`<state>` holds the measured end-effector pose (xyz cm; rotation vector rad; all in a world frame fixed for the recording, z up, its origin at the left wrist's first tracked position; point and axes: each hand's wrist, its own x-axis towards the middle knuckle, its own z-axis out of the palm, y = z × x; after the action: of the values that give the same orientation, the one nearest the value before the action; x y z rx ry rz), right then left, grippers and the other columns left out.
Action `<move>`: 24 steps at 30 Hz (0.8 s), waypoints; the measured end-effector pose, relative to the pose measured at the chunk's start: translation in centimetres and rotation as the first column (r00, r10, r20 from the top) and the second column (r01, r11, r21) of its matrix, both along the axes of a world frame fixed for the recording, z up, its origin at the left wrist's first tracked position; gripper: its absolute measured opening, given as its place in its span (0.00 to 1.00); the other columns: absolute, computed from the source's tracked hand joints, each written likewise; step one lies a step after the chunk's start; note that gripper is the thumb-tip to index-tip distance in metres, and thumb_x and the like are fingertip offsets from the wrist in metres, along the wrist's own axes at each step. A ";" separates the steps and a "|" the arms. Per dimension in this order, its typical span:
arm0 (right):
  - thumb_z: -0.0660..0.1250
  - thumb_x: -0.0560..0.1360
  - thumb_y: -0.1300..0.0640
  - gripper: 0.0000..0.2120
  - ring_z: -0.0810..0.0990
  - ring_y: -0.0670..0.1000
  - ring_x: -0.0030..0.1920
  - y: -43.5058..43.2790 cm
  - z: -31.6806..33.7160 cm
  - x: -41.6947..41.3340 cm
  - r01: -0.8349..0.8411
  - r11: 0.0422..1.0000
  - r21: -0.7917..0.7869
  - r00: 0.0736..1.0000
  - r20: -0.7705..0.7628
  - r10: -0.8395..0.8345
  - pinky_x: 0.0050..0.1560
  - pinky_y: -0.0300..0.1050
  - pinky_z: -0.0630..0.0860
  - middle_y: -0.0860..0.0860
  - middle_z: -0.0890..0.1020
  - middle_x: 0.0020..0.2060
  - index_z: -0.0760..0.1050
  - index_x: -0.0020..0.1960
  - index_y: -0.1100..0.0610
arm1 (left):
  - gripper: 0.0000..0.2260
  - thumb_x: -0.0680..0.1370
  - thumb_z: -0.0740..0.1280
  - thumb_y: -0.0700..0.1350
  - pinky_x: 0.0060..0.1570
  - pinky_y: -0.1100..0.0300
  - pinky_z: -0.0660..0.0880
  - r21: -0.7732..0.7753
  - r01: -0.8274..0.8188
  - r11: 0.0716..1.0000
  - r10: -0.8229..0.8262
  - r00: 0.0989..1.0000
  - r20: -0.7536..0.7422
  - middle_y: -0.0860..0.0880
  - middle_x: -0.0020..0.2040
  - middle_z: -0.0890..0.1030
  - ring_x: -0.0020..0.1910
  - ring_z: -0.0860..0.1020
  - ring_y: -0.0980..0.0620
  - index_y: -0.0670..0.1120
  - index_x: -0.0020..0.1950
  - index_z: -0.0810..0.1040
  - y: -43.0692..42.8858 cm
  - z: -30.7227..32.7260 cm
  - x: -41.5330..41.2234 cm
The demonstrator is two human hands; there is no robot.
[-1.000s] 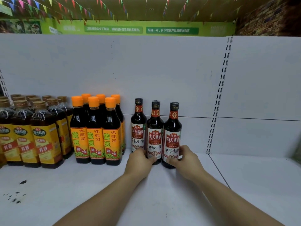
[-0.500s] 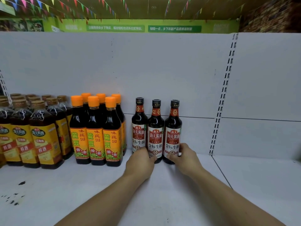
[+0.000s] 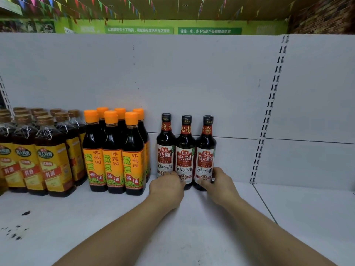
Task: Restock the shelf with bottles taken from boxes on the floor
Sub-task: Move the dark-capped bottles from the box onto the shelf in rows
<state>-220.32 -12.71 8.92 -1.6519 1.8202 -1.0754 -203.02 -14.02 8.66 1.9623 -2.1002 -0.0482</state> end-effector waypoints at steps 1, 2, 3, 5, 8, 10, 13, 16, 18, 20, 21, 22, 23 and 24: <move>0.74 0.77 0.50 0.23 0.80 0.51 0.56 -0.1 0.0 0.0 0.000 1.000 0.000 1.000 -0.001 0.000 0.54 0.43 0.73 0.50 0.82 0.62 0.72 0.68 0.56 | 0.18 0.85 0.58 0.55 0.59 0.49 0.73 -0.004 -0.007 1.000 0.007 1.000 0.006 0.47 0.67 0.76 0.65 0.76 0.45 0.46 0.70 0.71 0.0 0.0 -0.1; 0.74 0.77 0.50 0.23 0.80 0.51 0.57 -0.2 0.0 0.0 0.002 1.000 0.000 1.000 -0.005 -0.002 0.54 0.43 0.73 0.50 0.82 0.62 0.72 0.68 0.56 | 0.17 0.85 0.58 0.54 0.58 0.49 0.73 -0.006 -0.013 1.000 0.013 1.000 0.010 0.47 0.66 0.77 0.64 0.76 0.45 0.46 0.69 0.71 0.0 0.0 -0.2; 0.74 0.77 0.50 0.23 0.80 0.52 0.58 -0.3 -0.1 0.0 0.004 1.000 0.002 1.000 -0.008 -0.004 0.53 0.44 0.73 0.50 0.82 0.62 0.72 0.68 0.56 | 0.17 0.84 0.58 0.54 0.57 0.50 0.73 -0.009 -0.020 1.000 0.020 1.000 0.012 0.47 0.65 0.78 0.63 0.77 0.45 0.46 0.68 0.72 -0.1 -0.1 -0.2; 0.74 0.77 0.49 0.23 0.81 0.52 0.58 -0.5 -0.2 0.0 0.010 1.000 0.004 1.000 -0.015 -0.010 0.54 0.44 0.74 0.50 0.82 0.61 0.72 0.67 0.55 | 0.16 0.84 0.58 0.54 0.53 0.51 0.73 -0.021 -0.035 0.999 0.035 0.999 0.012 0.47 0.63 0.79 0.61 0.78 0.45 0.47 0.66 0.73 -0.1 -0.1 -0.4; 0.74 0.77 0.49 0.23 0.81 0.53 0.59 -0.8 -0.3 0.1 0.014 1.000 0.004 1.000 -0.018 -0.014 0.55 0.44 0.75 0.50 0.82 0.61 0.72 0.67 0.55 | 0.14 0.84 0.59 0.54 0.49 0.53 0.71 -0.040 -0.053 0.998 0.053 0.999 -0.009 0.48 0.60 0.81 0.58 0.79 0.45 0.47 0.63 0.75 -0.3 -0.4 -0.6; 0.74 0.77 0.49 0.23 0.81 0.53 0.59 -0.9 -0.3 0.0 0.010 1.000 0.003 1.000 -0.024 -0.010 0.54 0.44 0.74 0.50 0.82 0.61 0.72 0.68 0.55 | 0.13 0.84 0.60 0.53 0.49 0.54 0.71 -0.049 -0.063 0.997 0.063 0.998 -0.011 0.48 0.59 0.81 0.57 0.80 0.45 0.48 0.63 0.76 -0.3 -0.4 -0.7; 0.74 0.77 0.49 0.23 0.81 0.53 0.59 -0.9 -0.5 -0.1 0.007 1.000 -0.007 0.999 -0.037 -0.007 0.53 0.44 0.73 0.50 0.82 0.61 0.72 0.68 0.55 | 0.13 0.84 0.60 0.52 0.48 0.54 0.72 -0.059 -0.072 0.996 0.072 0.997 -0.005 0.49 0.59 0.82 0.58 0.80 0.45 0.48 0.63 0.76 -0.4 -0.4 -1.0; 0.74 0.77 0.48 0.23 0.81 0.53 0.58 -0.9 -0.7 -0.1 0.006 1.000 -0.015 0.999 -0.048 -0.007 0.53 0.44 0.74 0.50 0.82 0.61 0.72 0.67 0.55 | 0.12 0.83 0.60 0.52 0.46 0.54 0.70 -0.066 -0.070 0.995 0.071 0.997 0.004 0.49 0.58 0.82 0.57 0.80 0.45 0.48 0.62 0.77 -0.7 -0.7 -1.1; 0.74 0.77 0.48 0.23 0.81 0.53 0.58 -1.0 -0.8 -0.1 0.007 1.000 -0.017 0.999 -0.051 -0.007 0.53 0.45 0.75 0.49 0.82 0.60 0.72 0.67 0.55 | 0.13 0.83 0.60 0.51 0.45 0.55 0.69 -0.078 -0.056 0.995 0.059 0.998 0.031 0.49 0.59 0.81 0.57 0.80 0.45 0.49 0.63 0.77 -1.0 -1.0 -1.1; 0.74 0.77 0.49 0.22 0.81 0.53 0.58 -1.0 -0.8 0.0 0.007 1.000 -0.020 0.999 -0.053 -0.008 0.53 0.45 0.74 0.49 0.82 0.59 0.73 0.67 0.54 | 0.13 0.83 0.61 0.51 0.45 0.55 0.69 -0.079 -0.063 0.995 0.065 0.998 0.025 0.49 0.59 0.81 0.58 0.80 0.45 0.48 0.64 0.76 -1.0 -1.0 -1.2; 0.74 0.77 0.49 0.22 0.81 0.53 0.58 -1.0 -0.8 0.0 0.009 1.000 -0.023 0.998 -0.056 -0.010 0.53 0.45 0.75 0.49 0.82 0.59 0.73 0.66 0.54 | 0.13 0.83 0.61 0.51 0.46 0.54 0.70 -0.076 -0.072 0.994 0.074 0.997 0.016 0.49 0.60 0.81 0.59 0.80 0.45 0.47 0.64 0.76 -0.9 -1.0 -1.3; 0.74 0.77 0.49 0.22 0.81 0.53 0.57 -1.0 -0.9 0.1 0.010 1.000 -0.026 0.998 -0.061 -0.012 0.53 0.45 0.75 0.49 0.82 0.59 0.73 0.66 0.54 | 0.13 0.83 0.61 0.50 0.47 0.54 0.70 -0.072 -0.081 0.994 0.082 0.997 0.014 0.49 0.60 0.81 0.59 0.80 0.45 0.47 0.65 0.75 -0.8 -0.9 -1.3; 0.74 0.77 0.49 0.21 0.81 0.52 0.57 -1.0 -1.0 0.1 0.011 1.000 -0.028 0.998 -0.065 -0.013 0.54 0.46 0.76 0.49 0.82 0.59 0.73 0.66 0.54 | 0.13 0.83 0.61 0.50 0.47 0.54 0.71 -0.069 -0.085 0.994 0.087 0.996 0.021 0.48 0.60 0.81 0.59 0.80 0.45 0.46 0.65 0.75 -0.8 -0.9 -1.4; 0.73 0.77 0.49 0.21 0.81 0.52 0.57 -1.0 -1.0 0.1 0.010 0.999 -0.031 0.998 -0.068 -0.012 0.55 0.47 0.77 0.49 0.83 0.59 0.73 0.66 0.53 | 0.14 0.83 0.62 0.49 0.47 0.54 0.71 -0.065 -0.086 0.994 0.088 0.996 0.030 0.48 0.60 0.81 0.59 0.80 0.45 0.46 0.66 0.75 -0.9 -0.9 -1.4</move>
<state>-220.20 -13.66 7.91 -1.7172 1.8665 -1.0690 -204.43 -14.89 7.74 2.0267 -2.0078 0.0671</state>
